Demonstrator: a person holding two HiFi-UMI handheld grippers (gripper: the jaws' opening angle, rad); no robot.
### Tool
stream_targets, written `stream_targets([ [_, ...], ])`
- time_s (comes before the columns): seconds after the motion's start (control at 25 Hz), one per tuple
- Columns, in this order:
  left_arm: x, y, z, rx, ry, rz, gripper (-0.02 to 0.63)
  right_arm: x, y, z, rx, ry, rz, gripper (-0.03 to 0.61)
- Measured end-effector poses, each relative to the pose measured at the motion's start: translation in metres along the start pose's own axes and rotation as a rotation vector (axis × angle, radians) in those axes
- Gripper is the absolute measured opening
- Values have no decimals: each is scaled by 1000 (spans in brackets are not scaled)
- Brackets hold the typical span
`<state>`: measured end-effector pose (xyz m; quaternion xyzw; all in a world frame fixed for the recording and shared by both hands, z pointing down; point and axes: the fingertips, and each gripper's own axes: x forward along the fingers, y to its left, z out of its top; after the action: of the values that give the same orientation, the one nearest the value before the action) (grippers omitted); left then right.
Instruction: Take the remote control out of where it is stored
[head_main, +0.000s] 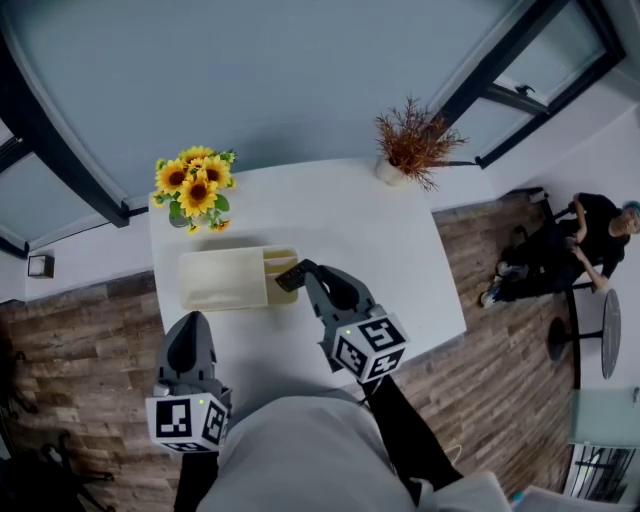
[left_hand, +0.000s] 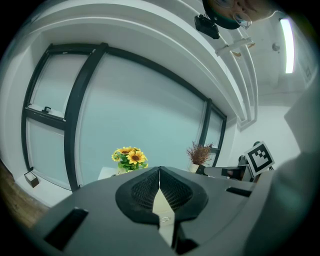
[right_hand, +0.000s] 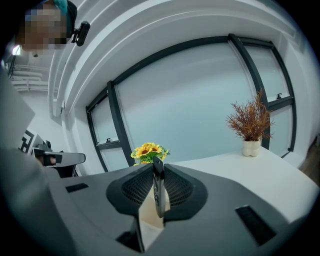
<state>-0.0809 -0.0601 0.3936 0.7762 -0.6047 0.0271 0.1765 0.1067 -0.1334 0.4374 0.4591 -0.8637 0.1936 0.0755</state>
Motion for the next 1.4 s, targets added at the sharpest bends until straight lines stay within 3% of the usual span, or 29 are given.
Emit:
stream_targets([
  [1.4, -2, -1, -1, -5, -4, 3, 9, -4, 5, 14, -6, -29, 12, 67],
])
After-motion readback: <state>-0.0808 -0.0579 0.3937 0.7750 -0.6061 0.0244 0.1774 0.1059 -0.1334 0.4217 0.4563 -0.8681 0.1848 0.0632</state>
